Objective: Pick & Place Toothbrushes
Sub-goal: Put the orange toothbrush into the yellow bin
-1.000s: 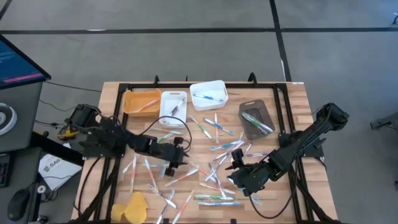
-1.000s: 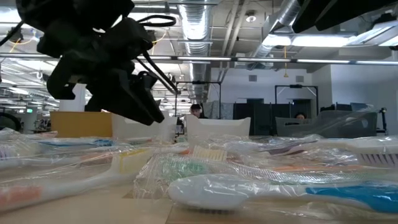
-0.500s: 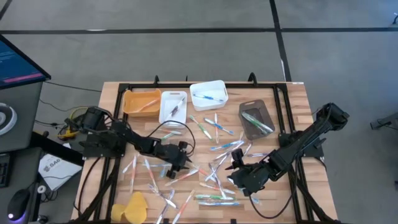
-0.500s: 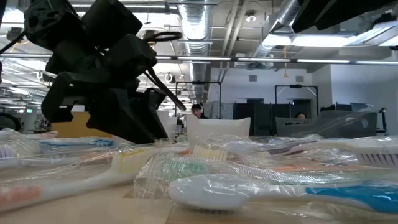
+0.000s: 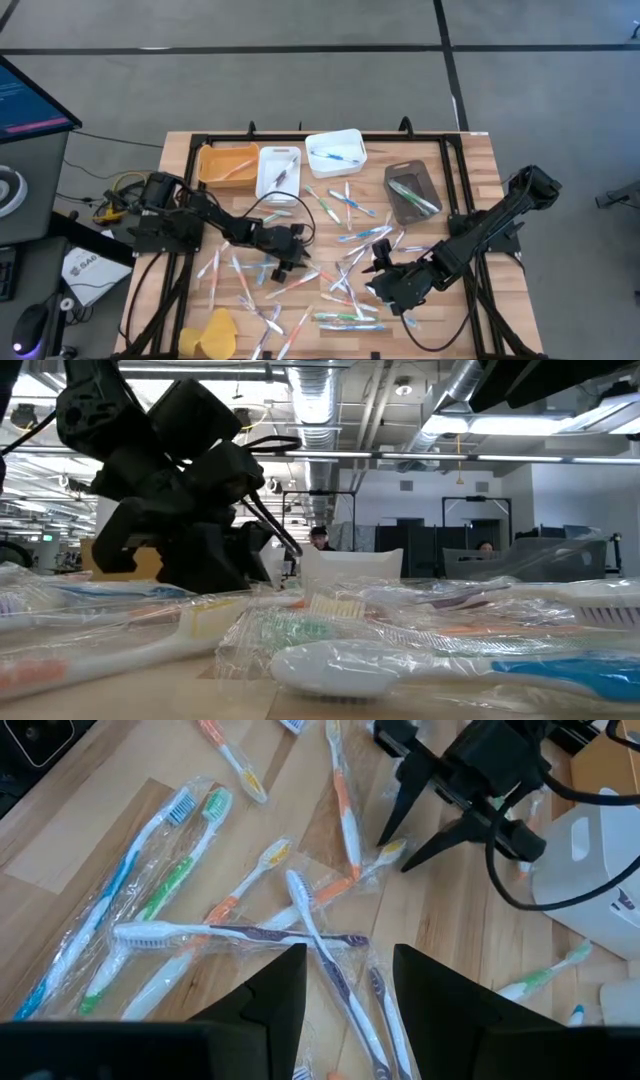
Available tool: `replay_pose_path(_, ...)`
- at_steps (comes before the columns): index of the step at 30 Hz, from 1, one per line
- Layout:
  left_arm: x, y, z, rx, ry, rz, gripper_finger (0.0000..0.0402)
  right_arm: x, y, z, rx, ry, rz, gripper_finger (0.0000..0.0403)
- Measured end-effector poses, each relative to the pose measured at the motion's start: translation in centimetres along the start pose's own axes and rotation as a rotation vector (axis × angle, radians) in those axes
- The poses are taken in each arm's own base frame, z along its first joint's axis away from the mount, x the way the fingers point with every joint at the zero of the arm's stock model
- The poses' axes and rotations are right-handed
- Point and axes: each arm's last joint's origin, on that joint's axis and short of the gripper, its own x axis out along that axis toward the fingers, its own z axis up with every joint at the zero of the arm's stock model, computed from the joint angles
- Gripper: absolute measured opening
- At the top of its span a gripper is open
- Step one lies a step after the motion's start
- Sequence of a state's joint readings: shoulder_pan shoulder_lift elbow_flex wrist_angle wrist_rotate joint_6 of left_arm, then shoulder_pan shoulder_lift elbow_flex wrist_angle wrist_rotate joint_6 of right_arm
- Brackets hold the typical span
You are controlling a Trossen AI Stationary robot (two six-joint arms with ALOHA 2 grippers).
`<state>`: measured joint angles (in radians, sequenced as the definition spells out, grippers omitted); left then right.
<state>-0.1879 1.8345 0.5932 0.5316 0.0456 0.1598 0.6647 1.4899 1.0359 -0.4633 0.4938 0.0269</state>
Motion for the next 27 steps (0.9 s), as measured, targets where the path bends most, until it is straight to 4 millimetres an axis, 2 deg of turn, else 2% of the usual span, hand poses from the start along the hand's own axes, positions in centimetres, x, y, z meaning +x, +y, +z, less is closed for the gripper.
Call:
replay_pose_path(6, 0.0, 0.0, 0.1, 0.027, -0.009, 0.004, 0.0113, 0.0, 0.0, 0.0, 0.0, 0.0, 0.0, 0.0145)
replay_pose_path(14, -0.1, -0.1, 0.1, 0.048, -0.014, -0.003, 0.0017, 0.0, 0.0, 0.0, 0.0, 0.0, 0.0, 0.0145)
replay_pose_path(20, -1.4, 0.1, 0.9, 0.051, -0.017, 0.039, 0.0019, 0.0, 0.0, 0.0, -0.001, 0.0, 0.0, 0.0145)
replay_pose_path(27, -5.0, 0.5, 3.6, 0.048, -0.086, 0.109, 0.0013, 0.0, 0.0, 0.0, -0.001, 0.001, 0.0, 0.0145)
